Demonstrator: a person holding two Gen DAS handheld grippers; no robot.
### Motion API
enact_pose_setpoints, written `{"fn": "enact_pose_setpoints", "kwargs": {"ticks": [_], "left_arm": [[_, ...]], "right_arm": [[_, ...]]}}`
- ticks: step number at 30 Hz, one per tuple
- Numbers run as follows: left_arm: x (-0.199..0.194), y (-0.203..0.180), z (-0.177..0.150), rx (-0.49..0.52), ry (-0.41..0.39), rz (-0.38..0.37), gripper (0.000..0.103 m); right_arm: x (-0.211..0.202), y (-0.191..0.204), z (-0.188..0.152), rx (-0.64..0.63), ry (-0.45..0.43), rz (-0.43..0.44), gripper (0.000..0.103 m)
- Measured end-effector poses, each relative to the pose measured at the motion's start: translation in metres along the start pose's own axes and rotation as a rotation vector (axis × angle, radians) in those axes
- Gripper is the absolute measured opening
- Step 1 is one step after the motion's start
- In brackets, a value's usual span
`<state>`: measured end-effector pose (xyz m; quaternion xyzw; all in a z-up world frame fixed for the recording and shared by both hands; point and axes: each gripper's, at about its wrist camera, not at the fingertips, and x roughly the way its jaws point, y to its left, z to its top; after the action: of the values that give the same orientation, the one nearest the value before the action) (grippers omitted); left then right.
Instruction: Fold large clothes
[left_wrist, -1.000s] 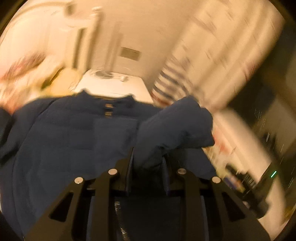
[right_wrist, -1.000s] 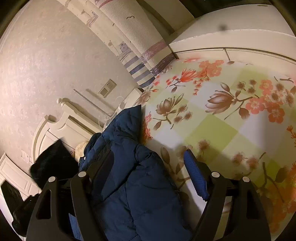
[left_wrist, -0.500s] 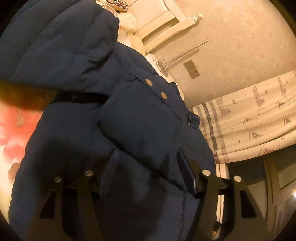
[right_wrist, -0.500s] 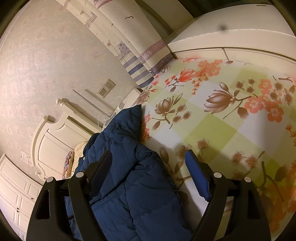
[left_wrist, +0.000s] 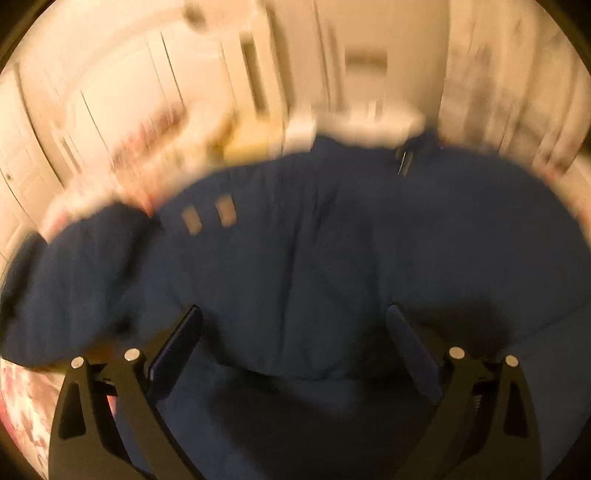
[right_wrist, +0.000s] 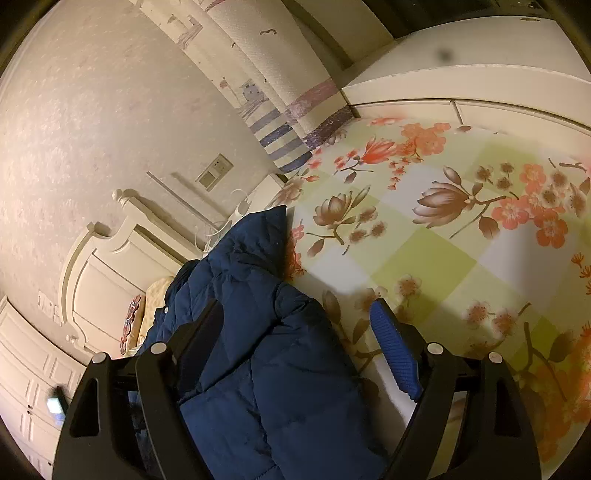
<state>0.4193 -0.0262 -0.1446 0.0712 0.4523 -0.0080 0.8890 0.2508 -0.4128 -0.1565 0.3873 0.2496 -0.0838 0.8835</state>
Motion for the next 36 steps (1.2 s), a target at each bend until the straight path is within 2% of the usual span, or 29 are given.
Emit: {"fn": "enact_pose_setpoints", "kwargs": {"ticks": [2, 3, 8, 10, 12, 13, 14, 15, 16, 17, 18, 20, 24, 26, 28, 29, 32, 34, 36], "left_arm": [[0.001, 0.014, -0.005, -0.052, -0.021, -0.074, 0.101], [-0.001, 0.018, -0.005, -0.066, -0.028, -0.089, 0.101], [0.001, 0.014, -0.010, -0.049, -0.039, -0.058, 0.101], [0.001, 0.015, -0.010, -0.050, -0.041, -0.056, 0.101], [-0.002, 0.015, -0.014, -0.052, -0.042, -0.058, 0.101], [-0.002, 0.015, -0.014, -0.052, -0.042, -0.058, 0.101], [-0.002, 0.015, -0.014, -0.051, -0.042, -0.057, 0.101], [-0.002, 0.015, -0.013, -0.050, -0.042, -0.055, 0.101], [-0.001, 0.015, -0.013, -0.050, -0.042, -0.055, 0.101], [0.000, 0.014, -0.014, -0.048, -0.043, -0.053, 0.101], [-0.001, 0.014, -0.014, -0.047, -0.044, -0.052, 0.101], [0.000, 0.015, -0.015, -0.047, -0.044, -0.052, 0.101], [-0.001, 0.014, -0.015, -0.044, -0.045, -0.047, 0.101], [-0.001, 0.013, -0.014, -0.042, -0.045, -0.045, 0.101], [-0.001, 0.013, -0.014, -0.043, -0.044, -0.045, 0.101], [-0.001, 0.013, -0.015, -0.042, -0.044, -0.044, 0.101], [-0.001, 0.013, -0.015, -0.044, -0.043, -0.046, 0.101], [-0.001, 0.012, -0.014, -0.045, -0.042, -0.047, 0.101], [-0.001, 0.012, -0.015, -0.046, -0.041, -0.051, 0.101]], "right_arm": [[0.001, 0.002, 0.000, -0.005, 0.001, -0.005, 0.080], [0.001, 0.002, 0.000, -0.010, 0.002, -0.008, 0.080], [-0.006, 0.016, -0.003, -0.080, -0.039, -0.028, 0.080], [-0.007, 0.037, -0.006, -0.188, -0.041, -0.041, 0.080], [0.008, 0.071, -0.014, -0.355, 0.044, -0.081, 0.080], [0.020, 0.089, -0.020, -0.457, 0.110, -0.123, 0.080], [0.035, 0.113, -0.031, -0.616, 0.176, -0.198, 0.079], [0.042, 0.125, -0.038, -0.703, 0.189, -0.232, 0.079], [0.050, 0.140, -0.044, -0.798, 0.198, -0.248, 0.081], [0.059, 0.149, -0.047, -0.849, 0.222, -0.238, 0.088], [0.071, 0.152, -0.051, -0.880, 0.283, -0.239, 0.090], [0.106, 0.144, -0.061, -0.888, 0.507, -0.263, 0.092], [0.109, 0.144, -0.046, -0.845, 0.532, -0.230, 0.094], [0.105, 0.148, -0.033, -0.803, 0.499, -0.189, 0.094], [0.105, 0.157, -0.012, -0.743, 0.387, -0.173, 0.094], [0.109, 0.158, 0.003, -0.694, 0.325, -0.174, 0.094], [0.135, 0.160, 0.026, -0.607, 0.250, -0.217, 0.094], [0.158, 0.159, 0.030, -0.597, 0.239, -0.257, 0.094], [0.189, 0.153, 0.023, -0.620, 0.318, -0.330, 0.095]]}}
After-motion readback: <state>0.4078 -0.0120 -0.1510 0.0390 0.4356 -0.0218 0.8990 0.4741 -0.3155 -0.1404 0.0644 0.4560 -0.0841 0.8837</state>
